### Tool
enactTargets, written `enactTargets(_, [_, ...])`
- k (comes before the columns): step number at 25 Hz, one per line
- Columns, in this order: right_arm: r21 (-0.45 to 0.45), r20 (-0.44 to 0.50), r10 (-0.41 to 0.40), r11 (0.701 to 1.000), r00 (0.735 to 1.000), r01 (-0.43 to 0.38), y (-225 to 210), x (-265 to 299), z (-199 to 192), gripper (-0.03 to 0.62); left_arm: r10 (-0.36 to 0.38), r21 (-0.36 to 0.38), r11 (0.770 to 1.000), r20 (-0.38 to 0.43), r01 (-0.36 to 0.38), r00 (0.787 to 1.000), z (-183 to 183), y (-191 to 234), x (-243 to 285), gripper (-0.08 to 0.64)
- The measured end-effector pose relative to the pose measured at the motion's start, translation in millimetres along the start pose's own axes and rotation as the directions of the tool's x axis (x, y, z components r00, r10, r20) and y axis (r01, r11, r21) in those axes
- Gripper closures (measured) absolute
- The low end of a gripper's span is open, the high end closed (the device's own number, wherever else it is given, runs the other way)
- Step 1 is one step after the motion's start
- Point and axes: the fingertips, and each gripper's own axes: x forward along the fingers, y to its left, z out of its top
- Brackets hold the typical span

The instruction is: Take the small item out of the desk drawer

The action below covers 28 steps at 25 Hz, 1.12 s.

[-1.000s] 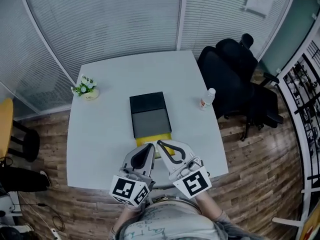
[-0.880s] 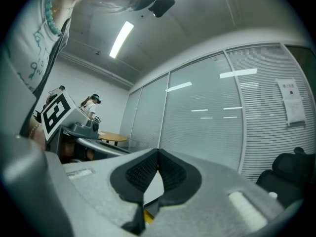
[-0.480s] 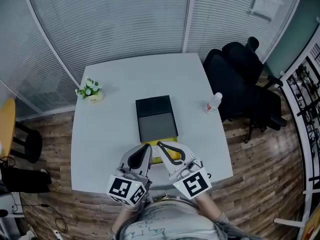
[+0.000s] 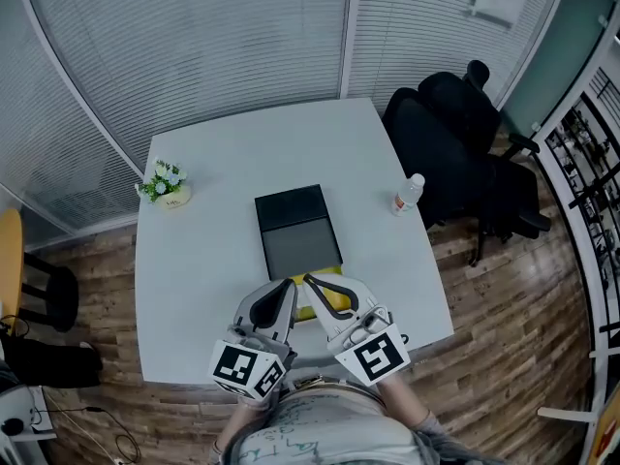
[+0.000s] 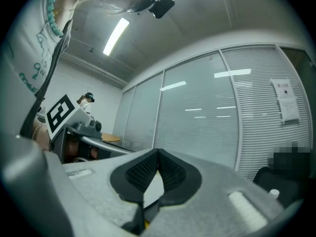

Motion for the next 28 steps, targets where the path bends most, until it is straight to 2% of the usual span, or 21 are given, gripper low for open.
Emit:
enactTargets(16, [-0.021,-0.063,0.026,0.999,0.998,-0.028,-0.7,15.0,-16.8,0.591,0.002,-0.004,1.0,-0.032,-0.002,0.999,-5.7,15.1,3.4,0.561])
enactTargets(23, [-0.016,-0.132,0.036,0.999,0.991,-0.039,-4.7,18.2,-42.8,0.589,0.008,0.019,1.0,-0.05,-0.007,0.999,-8.0,21.9,1.6,0.563])
enactTargets(28, [-0.054,-0.213,0.068,0.995,0.975,-0.081,-4.3,20.5,-71.9,0.589,0.003,0.026,1.0,-0.057,-0.001,0.998,-11.2,23.5,-0.6,0.561])
